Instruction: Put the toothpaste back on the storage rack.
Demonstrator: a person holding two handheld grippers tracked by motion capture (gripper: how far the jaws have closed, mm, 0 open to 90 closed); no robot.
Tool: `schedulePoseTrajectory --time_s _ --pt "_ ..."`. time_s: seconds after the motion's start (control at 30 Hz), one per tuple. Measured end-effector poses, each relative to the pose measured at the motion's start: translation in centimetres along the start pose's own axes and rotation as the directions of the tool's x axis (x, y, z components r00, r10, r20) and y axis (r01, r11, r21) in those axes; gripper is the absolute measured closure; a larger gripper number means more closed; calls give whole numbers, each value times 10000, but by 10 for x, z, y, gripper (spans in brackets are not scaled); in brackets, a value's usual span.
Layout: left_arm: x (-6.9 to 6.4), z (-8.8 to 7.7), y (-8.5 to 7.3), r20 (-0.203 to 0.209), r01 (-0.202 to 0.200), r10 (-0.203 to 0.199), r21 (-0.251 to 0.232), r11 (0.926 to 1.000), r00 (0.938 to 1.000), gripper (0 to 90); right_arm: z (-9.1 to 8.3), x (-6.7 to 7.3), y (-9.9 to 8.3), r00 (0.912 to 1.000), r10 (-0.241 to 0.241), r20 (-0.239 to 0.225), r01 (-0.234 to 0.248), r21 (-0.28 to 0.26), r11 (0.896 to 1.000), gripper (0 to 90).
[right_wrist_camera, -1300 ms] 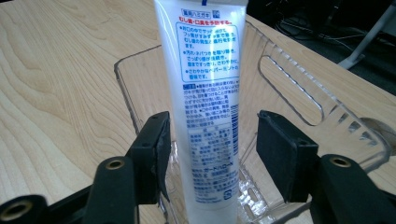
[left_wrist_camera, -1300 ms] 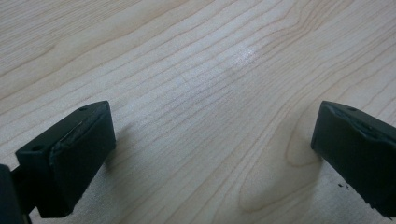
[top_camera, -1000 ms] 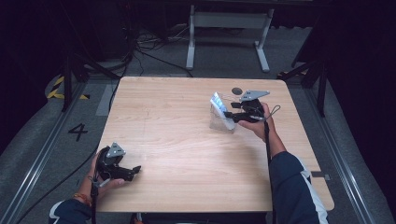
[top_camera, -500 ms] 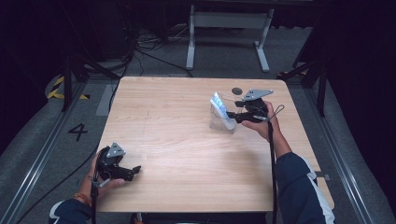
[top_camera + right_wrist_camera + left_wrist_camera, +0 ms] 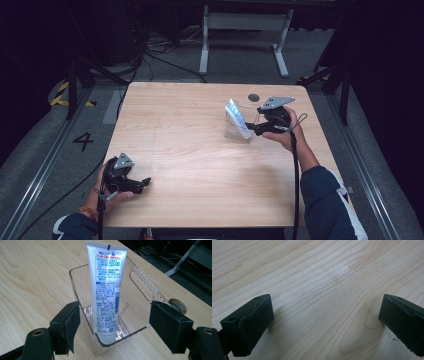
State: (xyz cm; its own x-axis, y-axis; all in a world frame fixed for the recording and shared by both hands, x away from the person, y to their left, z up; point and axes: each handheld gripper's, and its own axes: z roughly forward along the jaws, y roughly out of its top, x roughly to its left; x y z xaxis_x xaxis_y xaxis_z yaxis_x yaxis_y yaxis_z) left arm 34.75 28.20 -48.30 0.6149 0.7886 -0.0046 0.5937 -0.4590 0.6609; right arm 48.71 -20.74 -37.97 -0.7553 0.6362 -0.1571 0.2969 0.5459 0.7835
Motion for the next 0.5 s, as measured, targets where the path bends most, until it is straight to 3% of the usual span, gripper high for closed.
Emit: schedulePoseTrajectory --time_s 0.2,0.5 --pt "0 0 0 11 17 -17 15 10000 10000 2 -7 3 -2 9994 -131 330 125 200 9997 243" --pt "0 0 0 1 -2 2 1 10000 10000 2 -19 9 -9 9984 -377 426 359 435 9984 229"
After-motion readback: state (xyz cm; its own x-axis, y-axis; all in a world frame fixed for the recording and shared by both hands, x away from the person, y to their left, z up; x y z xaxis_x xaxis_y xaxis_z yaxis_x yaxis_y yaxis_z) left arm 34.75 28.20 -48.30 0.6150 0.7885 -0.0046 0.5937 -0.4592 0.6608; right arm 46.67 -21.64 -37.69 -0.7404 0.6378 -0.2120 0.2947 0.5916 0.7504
